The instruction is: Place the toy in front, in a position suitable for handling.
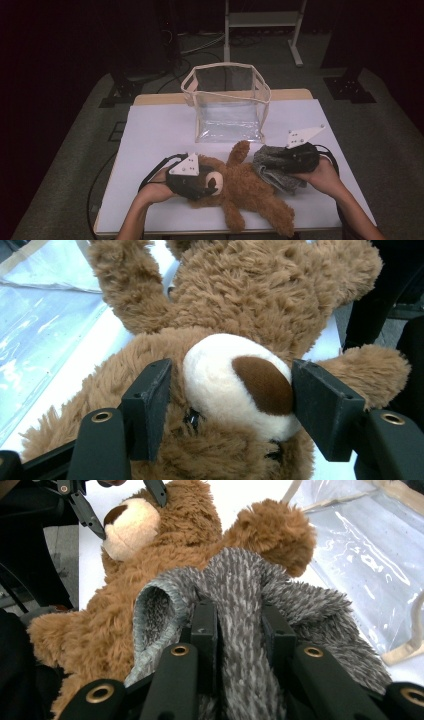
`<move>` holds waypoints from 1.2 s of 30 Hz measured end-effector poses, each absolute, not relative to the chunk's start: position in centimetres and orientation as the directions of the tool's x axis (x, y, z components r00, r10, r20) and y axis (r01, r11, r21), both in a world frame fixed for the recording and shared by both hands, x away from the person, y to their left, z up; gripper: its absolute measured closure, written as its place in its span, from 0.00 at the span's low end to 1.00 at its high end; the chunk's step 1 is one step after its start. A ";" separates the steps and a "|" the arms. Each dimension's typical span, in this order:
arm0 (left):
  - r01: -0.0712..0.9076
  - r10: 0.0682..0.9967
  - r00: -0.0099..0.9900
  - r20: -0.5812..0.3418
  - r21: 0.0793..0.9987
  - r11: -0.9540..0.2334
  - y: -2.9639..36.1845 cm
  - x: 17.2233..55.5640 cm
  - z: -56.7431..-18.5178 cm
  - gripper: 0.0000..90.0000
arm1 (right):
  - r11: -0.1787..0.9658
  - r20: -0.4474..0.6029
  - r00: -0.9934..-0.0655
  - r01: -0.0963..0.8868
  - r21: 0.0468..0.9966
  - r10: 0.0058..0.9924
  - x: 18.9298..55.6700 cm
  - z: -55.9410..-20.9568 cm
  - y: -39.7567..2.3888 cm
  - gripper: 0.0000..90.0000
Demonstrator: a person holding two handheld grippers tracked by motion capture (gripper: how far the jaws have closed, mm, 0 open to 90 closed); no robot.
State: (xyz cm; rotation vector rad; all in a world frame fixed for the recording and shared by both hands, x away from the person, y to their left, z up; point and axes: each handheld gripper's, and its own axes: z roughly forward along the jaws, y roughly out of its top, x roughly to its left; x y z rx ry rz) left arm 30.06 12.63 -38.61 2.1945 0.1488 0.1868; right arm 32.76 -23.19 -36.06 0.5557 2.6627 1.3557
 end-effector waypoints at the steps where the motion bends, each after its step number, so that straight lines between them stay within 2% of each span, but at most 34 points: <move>1: 0.044 0.185 0.979 0.080 0.810 -0.584 12.6 30.2 -38.6 0.39 | 0.530 0.080 -0.925 0.282 0.799 0.371 32.7 -36.2 -23.5 0.80; 9: 0.060 0.230 0.969 0.090 0.819 -0.571 12.2 30.4 -38.6 0.38 | 0.456 0.142 -0.889 0.354 0.816 0.435 30.5 -38.0 -27.4 0.80; 14: 0.068 0.252 0.963 0.093 0.823 -0.564 12.0 30.6 -38.5 0.38 | 0.425 0.164 -0.907 0.333 0.842 0.388 29.6 -37.9 -26.8 0.80; 19: 0.081 0.272 0.958 0.087 0.830 -0.553 12.2 30.8 -38.6 0.38 | 0.459 0.146 -0.921 0.311 0.832 0.360 29.9 -38.3 -25.2 0.80; 25: 0.079 0.280 0.956 0.093 0.832 -0.549 12.2 31.0 -38.5 0.38 | 0.405 0.203 -0.899 0.364 0.839 0.387 29.6 -40.5 -26.7 0.81; 30: 0.077 0.288 0.952 0.104 0.830 -0.552 12.1 30.9 -38.4 0.38 | 0.425 0.215 -0.882 0.400 0.812 0.420 29.1 -41.5 -27.8 0.81; 36: 0.085 0.295 0.951 0.096 0.834 -0.546 12.1 31.0 -38.4 0.38 | 0.422 0.201 -0.882 0.390 0.818 0.426 28.8 -40.2 -28.6 0.81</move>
